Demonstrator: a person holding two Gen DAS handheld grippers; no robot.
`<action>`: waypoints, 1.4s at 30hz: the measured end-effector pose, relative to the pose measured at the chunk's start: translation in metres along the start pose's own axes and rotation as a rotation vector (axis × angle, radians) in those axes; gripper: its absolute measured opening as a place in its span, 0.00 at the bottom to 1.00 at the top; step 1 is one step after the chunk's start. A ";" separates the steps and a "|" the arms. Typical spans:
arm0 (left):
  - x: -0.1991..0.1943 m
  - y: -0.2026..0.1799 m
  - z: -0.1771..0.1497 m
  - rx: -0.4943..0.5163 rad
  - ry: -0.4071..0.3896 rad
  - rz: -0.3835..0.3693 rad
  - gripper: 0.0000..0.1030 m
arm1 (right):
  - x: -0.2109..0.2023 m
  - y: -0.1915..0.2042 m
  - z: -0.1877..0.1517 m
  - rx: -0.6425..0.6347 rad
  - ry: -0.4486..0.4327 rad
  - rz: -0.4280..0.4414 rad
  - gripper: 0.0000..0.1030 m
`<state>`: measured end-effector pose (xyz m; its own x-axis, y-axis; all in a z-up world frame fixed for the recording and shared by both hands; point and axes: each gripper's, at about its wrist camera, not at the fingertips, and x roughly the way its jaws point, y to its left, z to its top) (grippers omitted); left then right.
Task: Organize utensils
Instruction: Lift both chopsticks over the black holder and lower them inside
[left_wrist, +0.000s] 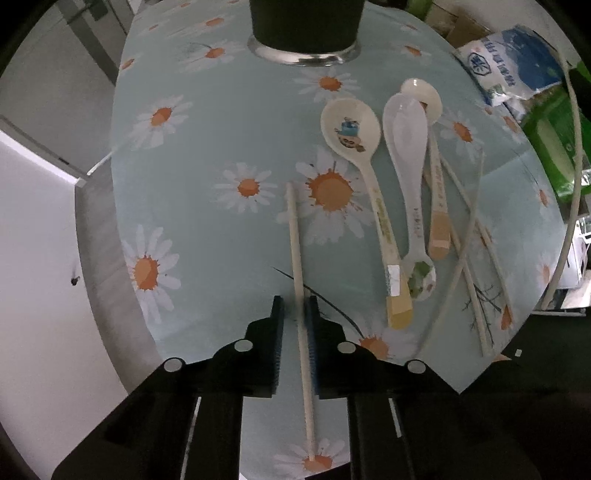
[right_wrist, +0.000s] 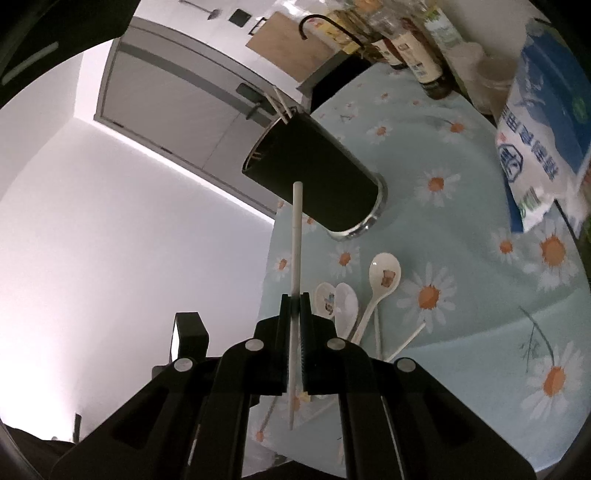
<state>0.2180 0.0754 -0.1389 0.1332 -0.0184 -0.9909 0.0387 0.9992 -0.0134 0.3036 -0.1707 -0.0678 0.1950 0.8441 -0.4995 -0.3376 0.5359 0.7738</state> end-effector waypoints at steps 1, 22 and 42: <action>0.000 0.001 0.001 -0.009 0.000 0.002 0.05 | 0.000 -0.001 0.001 -0.003 0.002 0.012 0.06; -0.049 0.032 0.011 -0.236 -0.223 -0.069 0.03 | 0.005 0.017 0.041 -0.168 0.011 0.029 0.06; -0.165 0.042 0.082 -0.298 -0.713 -0.198 0.03 | 0.009 0.071 0.109 -0.412 -0.127 -0.078 0.06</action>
<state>0.2790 0.1172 0.0354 0.7569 -0.1151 -0.6433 -0.1252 0.9406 -0.3156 0.3822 -0.1231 0.0251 0.3379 0.8104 -0.4786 -0.6513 0.5684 0.5027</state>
